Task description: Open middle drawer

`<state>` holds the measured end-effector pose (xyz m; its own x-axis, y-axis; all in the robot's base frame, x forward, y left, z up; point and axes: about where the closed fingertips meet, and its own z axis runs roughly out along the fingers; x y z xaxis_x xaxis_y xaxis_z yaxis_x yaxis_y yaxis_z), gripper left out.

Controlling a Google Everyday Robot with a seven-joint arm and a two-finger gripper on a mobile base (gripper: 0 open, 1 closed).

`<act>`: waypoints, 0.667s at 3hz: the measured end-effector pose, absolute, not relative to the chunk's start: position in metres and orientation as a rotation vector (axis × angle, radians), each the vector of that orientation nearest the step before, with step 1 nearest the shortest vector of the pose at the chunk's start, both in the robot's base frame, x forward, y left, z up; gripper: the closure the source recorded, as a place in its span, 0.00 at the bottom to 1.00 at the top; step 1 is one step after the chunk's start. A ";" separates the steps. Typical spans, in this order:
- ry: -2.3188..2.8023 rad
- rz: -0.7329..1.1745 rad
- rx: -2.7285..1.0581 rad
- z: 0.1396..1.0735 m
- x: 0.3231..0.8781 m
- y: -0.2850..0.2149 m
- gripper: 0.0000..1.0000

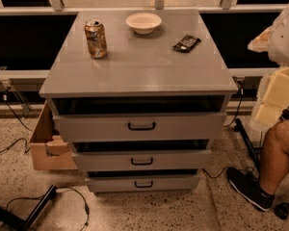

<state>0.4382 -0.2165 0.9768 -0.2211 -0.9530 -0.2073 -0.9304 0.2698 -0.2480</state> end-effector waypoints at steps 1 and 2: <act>2.230 -0.101 -1.723 0.977 0.438 -0.216 0.00; 2.228 -0.117 -1.719 0.965 0.446 -0.215 0.00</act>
Offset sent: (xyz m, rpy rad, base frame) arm 0.0223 0.0015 -0.0390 -0.0180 -0.0067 -0.0073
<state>0.4459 -0.2155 0.9651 -0.2218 -0.9536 -0.2034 -0.9272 0.2709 -0.2588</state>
